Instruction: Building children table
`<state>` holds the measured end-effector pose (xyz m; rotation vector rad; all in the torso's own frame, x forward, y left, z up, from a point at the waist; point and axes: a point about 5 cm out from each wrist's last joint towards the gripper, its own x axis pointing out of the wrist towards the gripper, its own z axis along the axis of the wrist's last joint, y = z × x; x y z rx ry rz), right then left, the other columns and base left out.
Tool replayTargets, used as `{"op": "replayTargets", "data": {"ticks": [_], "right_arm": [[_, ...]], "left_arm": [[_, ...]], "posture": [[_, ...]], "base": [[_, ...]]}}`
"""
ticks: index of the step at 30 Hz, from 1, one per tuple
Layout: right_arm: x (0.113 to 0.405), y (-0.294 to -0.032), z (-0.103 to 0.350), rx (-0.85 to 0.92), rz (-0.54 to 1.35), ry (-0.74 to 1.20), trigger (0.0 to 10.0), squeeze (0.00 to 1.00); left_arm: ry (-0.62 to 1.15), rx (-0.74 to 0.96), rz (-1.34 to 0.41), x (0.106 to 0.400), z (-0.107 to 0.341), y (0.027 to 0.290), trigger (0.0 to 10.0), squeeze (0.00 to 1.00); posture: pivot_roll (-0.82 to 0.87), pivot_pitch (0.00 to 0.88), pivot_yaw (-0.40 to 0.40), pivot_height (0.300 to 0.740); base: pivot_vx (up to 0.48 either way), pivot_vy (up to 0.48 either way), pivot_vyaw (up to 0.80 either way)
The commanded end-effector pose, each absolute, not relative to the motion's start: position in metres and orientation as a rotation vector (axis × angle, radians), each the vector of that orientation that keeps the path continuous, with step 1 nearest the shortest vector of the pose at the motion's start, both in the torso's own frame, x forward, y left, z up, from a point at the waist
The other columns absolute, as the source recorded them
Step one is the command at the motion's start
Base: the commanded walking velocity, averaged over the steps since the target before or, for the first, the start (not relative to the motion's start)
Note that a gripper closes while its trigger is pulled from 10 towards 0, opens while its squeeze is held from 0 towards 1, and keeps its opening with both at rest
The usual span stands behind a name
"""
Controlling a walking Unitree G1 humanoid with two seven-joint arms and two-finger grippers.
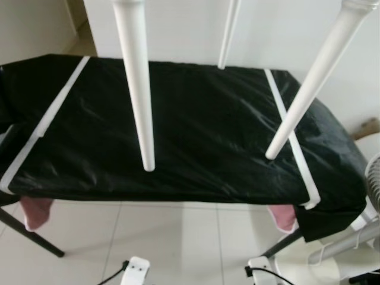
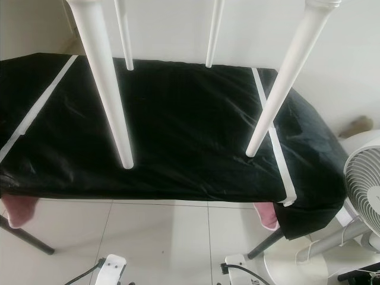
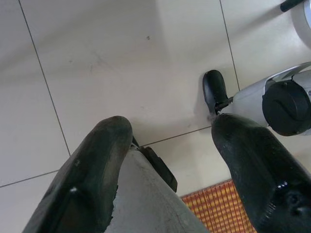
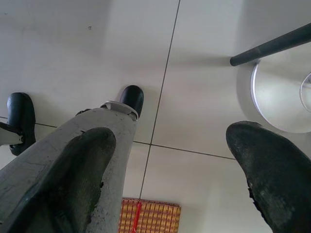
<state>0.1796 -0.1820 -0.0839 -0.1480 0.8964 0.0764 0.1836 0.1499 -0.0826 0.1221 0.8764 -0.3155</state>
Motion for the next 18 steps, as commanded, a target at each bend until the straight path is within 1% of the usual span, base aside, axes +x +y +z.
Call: {"op": "replayTargets", "data": {"ticks": [1,18], "right_arm": [[0.1719,-0.1818,-0.0878,-0.145,0.081,0.926,10.0,0.0],[0.1688,-0.1818,-0.0893,-0.142,0.081,0.938,10.0,0.0]], "left_arm": [[0.907,0.166,-0.243,0.1755,-0.0875,0.1546,10.0,0.0],[0.909,0.167,-0.243,0.1744,-0.088,0.155,10.0,0.0]], "posture": [[0.01,0.107,-0.04,0.74],[0.01,0.108,-0.038,0.74]], "base": [[0.0,0.0,0.0],[0.0,0.0,0.0]]}}
